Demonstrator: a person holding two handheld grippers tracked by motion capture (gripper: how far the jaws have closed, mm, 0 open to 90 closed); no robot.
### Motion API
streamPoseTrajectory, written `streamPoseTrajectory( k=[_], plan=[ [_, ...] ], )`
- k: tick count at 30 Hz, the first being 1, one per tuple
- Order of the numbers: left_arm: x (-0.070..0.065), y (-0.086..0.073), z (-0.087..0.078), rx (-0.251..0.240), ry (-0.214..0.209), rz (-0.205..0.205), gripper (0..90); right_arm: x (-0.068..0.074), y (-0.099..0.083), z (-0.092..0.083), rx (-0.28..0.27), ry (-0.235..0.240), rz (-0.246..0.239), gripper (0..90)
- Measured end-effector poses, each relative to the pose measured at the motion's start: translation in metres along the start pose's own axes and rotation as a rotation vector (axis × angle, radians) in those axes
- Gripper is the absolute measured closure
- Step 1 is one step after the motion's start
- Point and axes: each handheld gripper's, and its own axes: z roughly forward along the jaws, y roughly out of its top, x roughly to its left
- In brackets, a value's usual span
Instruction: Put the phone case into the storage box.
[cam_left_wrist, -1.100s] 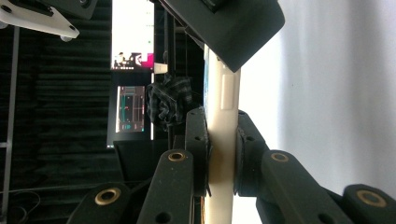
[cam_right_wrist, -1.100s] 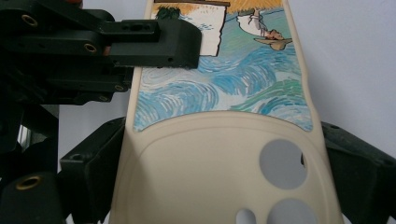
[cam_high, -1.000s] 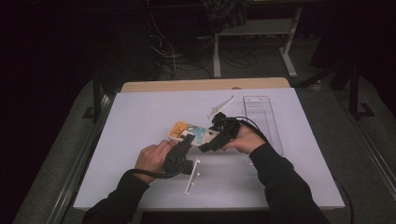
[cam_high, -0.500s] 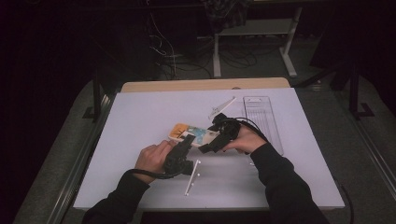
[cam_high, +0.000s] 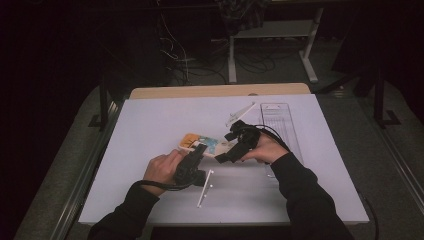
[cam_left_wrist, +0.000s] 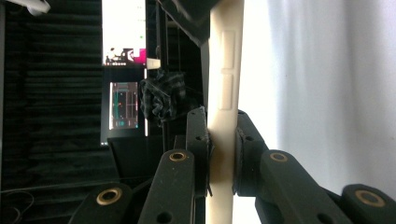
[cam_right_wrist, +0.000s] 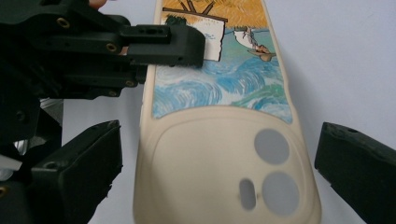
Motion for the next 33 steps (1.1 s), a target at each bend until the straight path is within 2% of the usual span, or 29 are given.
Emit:
streamPoseTrajectory(
  k=[6, 9, 23, 27, 30, 33],
  plan=[
    [0.001, -0.004, 0.000, 0.013, -0.007, -0.012, 79.9, 0.001, -0.001, -0.004, 0.002, -0.007, 0.008, 0.1],
    [0.002, -0.006, 0.000, 0.023, -0.018, -0.014, 79.9, -0.002, -0.003, -0.006, 0.009, -0.026, -0.029, 0.1],
    [0.005, -0.013, 0.001, 0.049, -0.055, -0.065, 79.9, -0.003, -0.016, -0.020, 0.045, -0.079, -0.018, 0.7],
    [0.006, -0.016, 0.001, 0.058, -0.067, -0.094, 79.9, -0.004, -0.022, -0.024, 0.057, -0.111, -0.026, 0.6],
    [0.007, -0.017, 0.001, 0.071, -0.076, -0.102, 79.9, -0.004, -0.026, -0.027, 0.060, -0.120, -0.010, 0.6],
    [0.009, -0.019, 0.002, 0.070, -0.093, -0.138, 79.8, -0.005, -0.029, -0.029, 0.064, -0.128, 0.000, 1.8]
  ],
)
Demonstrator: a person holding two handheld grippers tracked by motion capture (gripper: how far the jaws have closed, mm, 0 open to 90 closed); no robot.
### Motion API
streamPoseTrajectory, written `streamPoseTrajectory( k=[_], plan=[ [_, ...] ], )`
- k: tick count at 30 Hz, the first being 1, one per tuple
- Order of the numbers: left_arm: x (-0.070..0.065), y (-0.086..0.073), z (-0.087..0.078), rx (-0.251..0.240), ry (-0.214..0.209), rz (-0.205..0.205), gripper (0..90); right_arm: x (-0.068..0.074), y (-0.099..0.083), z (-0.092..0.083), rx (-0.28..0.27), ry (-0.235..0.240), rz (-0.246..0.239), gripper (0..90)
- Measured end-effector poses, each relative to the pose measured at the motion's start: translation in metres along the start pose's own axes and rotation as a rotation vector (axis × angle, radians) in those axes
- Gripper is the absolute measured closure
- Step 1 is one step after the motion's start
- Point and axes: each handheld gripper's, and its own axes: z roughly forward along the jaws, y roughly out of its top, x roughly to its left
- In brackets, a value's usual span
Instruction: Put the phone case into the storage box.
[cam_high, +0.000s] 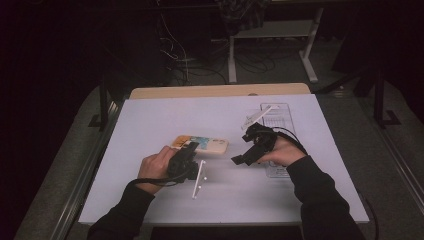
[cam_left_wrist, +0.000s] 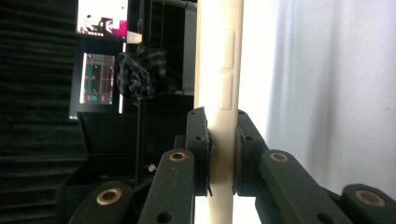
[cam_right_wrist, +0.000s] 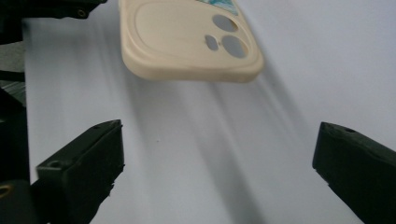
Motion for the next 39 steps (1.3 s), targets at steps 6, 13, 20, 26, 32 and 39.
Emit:
streamPoseTrajectory(
  k=[6, 13, 20, 26, 32, 39],
  plan=[
    [0.005, -0.002, 0.001, 0.003, -0.035, -0.068, 79.9, 0.001, -0.008, -0.005, -0.010, -0.018, 0.050, 1.9],
    [0.009, -0.004, 0.003, 0.001, -0.087, -0.167, 79.8, -0.001, -0.018, -0.006, 0.010, -0.021, 0.082, 1.0],
    [0.016, -0.006, 0.004, 0.012, -0.152, -0.267, 79.8, -0.002, -0.018, -0.003, 0.020, -0.013, 0.083, 0.5],
    [0.021, -0.008, 0.005, 0.009, -0.191, -0.358, 79.8, -0.003, -0.019, 0.000, 0.027, -0.023, 0.056, 0.5],
    [0.029, -0.012, 0.005, -0.002, -0.251, -0.472, 79.8, -0.002, -0.018, 0.002, 0.026, -0.011, 0.078, 0.5],
    [0.035, -0.018, 0.006, -0.017, -0.293, -0.587, 79.8, -0.002, -0.018, 0.000, 0.019, -0.011, 0.075, 0.5]
  ],
)
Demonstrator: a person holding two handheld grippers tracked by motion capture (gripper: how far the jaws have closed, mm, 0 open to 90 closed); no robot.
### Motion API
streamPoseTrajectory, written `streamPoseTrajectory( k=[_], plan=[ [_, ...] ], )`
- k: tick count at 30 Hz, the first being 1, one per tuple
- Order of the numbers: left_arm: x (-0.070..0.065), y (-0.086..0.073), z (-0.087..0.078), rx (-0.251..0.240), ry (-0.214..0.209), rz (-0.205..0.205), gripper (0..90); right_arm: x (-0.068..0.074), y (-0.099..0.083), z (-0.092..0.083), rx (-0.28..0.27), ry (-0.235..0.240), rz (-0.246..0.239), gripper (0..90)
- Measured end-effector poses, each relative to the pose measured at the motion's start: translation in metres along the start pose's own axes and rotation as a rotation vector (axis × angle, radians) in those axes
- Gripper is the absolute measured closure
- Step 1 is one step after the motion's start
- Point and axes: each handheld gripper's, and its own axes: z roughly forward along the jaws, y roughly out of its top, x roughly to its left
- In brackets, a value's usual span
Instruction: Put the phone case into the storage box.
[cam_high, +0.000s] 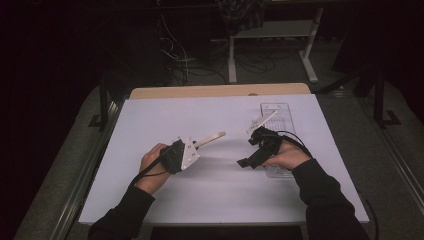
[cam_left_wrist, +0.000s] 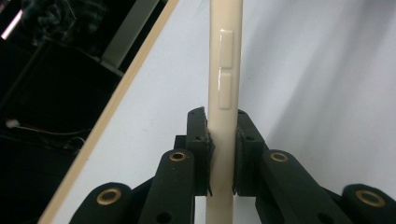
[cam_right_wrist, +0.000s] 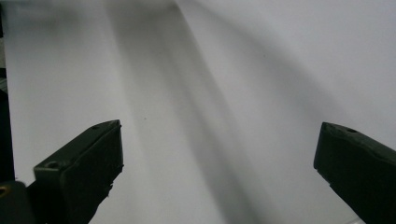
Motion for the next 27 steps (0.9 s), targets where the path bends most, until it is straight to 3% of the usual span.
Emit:
streamPoseTrajectory(
  k=[13, 18, 22, 27],
  plan=[
    [0.017, -0.005, -0.001, -0.045, -0.081, -0.249, 79.8, 0.000, 0.000, -0.002, -0.019, -0.001, 0.002, 0.5],
    [0.022, -0.008, -0.001, -0.065, -0.113, -0.320, 79.8, 0.000, 0.000, -0.003, -0.021, -0.003, 0.005, 0.5],
    [0.025, -0.010, -0.001, -0.063, -0.131, -0.351, 79.8, 0.000, 0.000, -0.003, -0.022, -0.004, 0.005, 0.5],
    [0.029, -0.013, 0.001, -0.106, -0.165, -0.462, 79.8, 0.000, 0.000, -0.003, -0.021, -0.004, 0.005, 0.5]
  ],
)
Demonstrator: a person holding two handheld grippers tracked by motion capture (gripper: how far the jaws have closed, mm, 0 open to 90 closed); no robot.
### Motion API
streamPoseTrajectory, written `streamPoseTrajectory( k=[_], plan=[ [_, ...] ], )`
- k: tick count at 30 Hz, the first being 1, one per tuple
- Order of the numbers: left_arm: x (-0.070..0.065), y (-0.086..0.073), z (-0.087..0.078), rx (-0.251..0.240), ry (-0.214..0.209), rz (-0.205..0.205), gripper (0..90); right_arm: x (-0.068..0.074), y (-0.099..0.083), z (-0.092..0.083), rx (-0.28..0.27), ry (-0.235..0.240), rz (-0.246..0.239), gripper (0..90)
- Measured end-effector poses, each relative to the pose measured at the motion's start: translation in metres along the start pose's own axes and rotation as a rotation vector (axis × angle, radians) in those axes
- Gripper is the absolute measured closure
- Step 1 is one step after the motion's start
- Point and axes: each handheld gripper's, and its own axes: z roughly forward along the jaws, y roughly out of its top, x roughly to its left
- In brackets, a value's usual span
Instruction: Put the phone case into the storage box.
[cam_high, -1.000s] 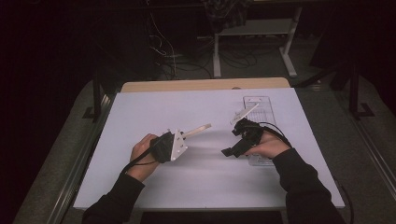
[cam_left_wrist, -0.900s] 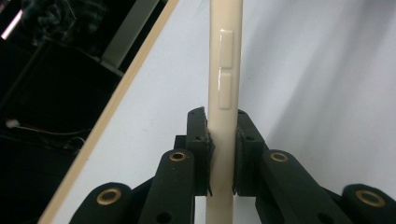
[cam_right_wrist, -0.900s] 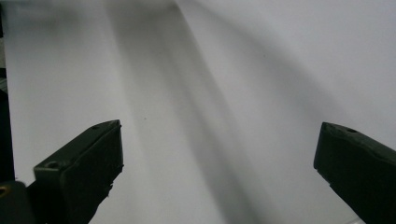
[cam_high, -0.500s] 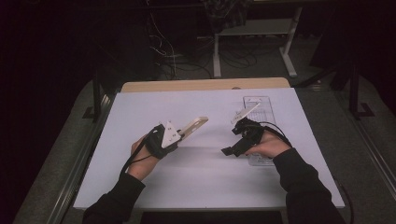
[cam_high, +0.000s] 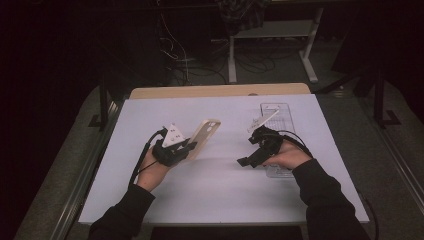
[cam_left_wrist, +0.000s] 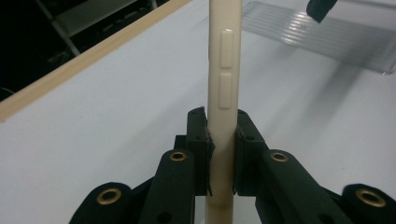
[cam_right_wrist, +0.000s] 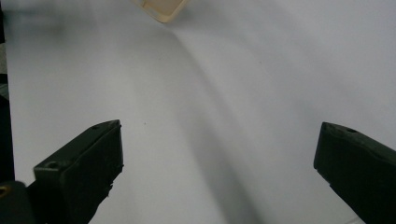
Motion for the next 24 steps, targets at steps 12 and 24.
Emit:
streamPoseTrajectory(
  k=[12, 24],
  plan=[
    [0.0086, -0.0033, -0.0004, -0.037, -0.003, -0.153, 79.8, -0.0001, 0.0001, -0.0001, -0.001, -0.008, 0.003, 0.5],
    [0.0092, -0.0036, -0.0040, -0.073, 0.030, -0.192, 79.8, 0.0025, -0.0010, 0.0018, 0.003, -0.027, 0.015, 0.0]
  ],
)
